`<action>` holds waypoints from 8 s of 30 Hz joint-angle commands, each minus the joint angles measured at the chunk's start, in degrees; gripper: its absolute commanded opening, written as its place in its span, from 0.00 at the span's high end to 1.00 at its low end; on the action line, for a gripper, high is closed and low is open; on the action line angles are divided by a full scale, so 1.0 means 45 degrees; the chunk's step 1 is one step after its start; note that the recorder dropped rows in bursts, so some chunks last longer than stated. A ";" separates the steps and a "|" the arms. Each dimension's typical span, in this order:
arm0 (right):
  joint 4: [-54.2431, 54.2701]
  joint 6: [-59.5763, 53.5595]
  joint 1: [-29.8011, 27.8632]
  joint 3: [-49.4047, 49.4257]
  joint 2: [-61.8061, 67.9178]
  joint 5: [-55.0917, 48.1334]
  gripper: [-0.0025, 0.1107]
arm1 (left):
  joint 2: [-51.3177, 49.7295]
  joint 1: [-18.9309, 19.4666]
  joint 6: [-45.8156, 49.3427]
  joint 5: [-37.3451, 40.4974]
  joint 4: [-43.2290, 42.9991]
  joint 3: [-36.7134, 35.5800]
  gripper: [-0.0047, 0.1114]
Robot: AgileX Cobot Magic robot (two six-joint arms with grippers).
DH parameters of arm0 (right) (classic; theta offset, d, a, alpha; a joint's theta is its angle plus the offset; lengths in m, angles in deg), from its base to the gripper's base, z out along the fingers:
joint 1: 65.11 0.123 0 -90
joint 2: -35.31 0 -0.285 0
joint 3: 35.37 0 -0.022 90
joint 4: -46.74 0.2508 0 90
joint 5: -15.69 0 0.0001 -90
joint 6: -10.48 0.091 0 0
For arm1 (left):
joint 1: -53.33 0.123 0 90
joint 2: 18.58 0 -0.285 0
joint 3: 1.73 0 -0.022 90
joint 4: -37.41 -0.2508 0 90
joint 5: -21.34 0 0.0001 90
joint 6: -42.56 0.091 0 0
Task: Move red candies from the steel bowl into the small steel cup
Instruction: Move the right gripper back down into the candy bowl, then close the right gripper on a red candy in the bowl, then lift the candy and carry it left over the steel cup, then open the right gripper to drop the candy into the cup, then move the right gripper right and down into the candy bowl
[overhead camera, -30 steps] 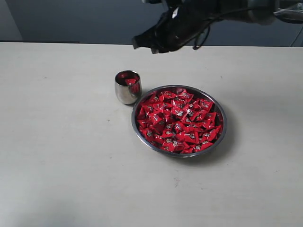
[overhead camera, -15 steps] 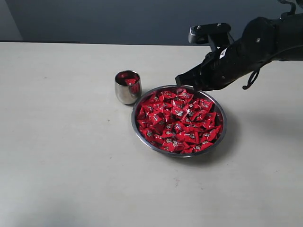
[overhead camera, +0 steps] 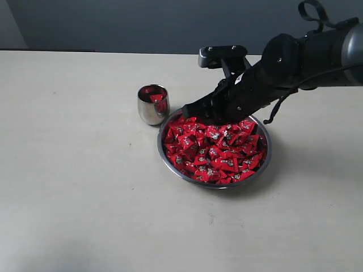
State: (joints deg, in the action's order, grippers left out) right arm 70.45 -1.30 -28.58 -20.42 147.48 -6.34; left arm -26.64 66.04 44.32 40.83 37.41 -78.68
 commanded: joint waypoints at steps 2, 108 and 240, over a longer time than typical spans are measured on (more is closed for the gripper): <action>0.0912 -0.0118 0.0035 0.0061 0.0424 -0.0520 0.97 | 0.0061 -0.0060 -0.0018 -0.0130 0.0077 -0.0059 0.96; 0.5653 -0.0152 0.0797 -0.0953 0.2848 0.0181 0.76 | 0.0061 -0.0060 -0.0018 -0.0130 0.0077 -0.0059 0.96; -0.3266 0.0900 -0.1723 0.0574 -0.0691 -0.1322 0.99 | 0.0061 -0.0060 -0.0018 -0.0130 0.0077 -0.0059 0.96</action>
State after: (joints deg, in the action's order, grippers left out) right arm 55.83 3.46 -36.36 -18.02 144.14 -11.20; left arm -26.64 66.04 44.32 40.83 37.41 -78.68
